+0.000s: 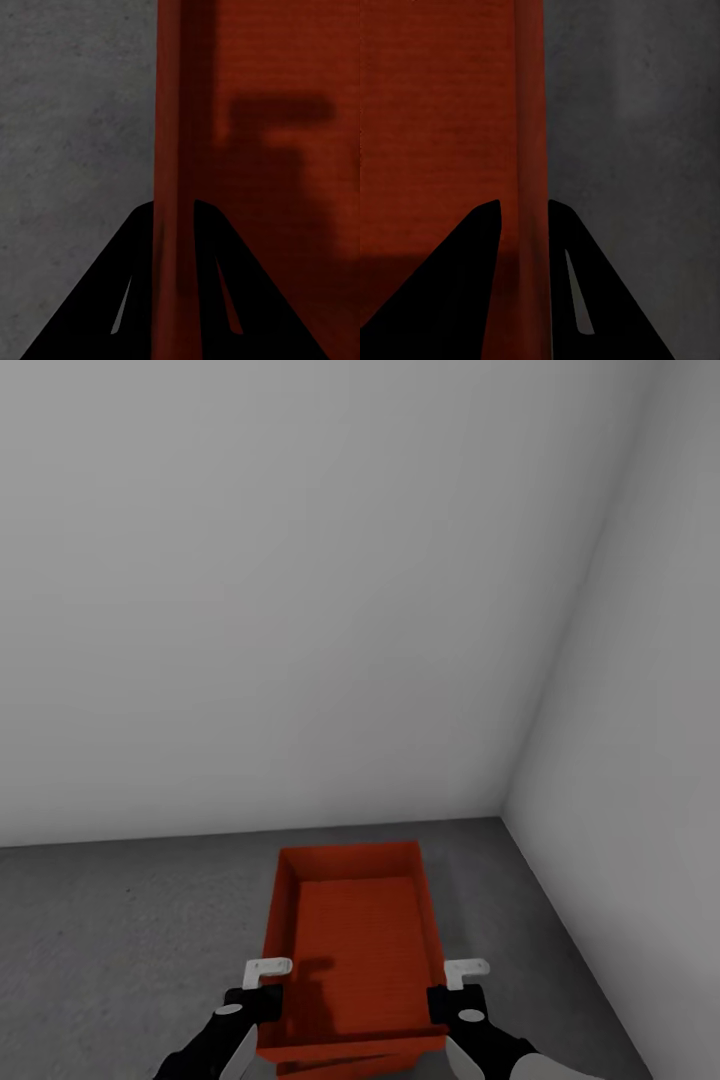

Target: Move the two storage containers from the living room to the garage. In the garage, place one container on the floor and stack the other container on top of it (either order is fine).

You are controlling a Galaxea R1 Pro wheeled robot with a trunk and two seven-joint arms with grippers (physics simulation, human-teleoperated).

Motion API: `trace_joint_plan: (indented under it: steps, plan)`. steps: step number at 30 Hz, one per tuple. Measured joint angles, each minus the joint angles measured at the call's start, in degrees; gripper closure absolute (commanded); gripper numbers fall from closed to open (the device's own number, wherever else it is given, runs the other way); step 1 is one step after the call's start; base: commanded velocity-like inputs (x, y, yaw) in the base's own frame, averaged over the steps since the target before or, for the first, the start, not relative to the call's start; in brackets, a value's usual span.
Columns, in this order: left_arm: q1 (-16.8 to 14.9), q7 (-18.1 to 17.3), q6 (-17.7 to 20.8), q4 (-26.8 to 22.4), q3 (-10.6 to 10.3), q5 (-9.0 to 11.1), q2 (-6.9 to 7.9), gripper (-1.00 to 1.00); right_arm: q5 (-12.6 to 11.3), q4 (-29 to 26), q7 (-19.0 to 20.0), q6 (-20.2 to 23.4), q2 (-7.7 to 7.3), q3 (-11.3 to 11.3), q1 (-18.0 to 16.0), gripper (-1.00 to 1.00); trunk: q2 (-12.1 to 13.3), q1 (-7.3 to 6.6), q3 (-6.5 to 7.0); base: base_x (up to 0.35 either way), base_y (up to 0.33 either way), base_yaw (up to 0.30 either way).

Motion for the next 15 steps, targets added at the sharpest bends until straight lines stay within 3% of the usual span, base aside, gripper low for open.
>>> trace_joint_plan:
  steps: [15]
  plan:
    - [0.0,0.0,0.0,0.0,0.0,0.0,-0.02,1.00,0.1,0.0,0.0,0.0,0.02,-0.1,0.0,1.00,-6.0,3.30,-3.90,0.000,0.000,0.000]
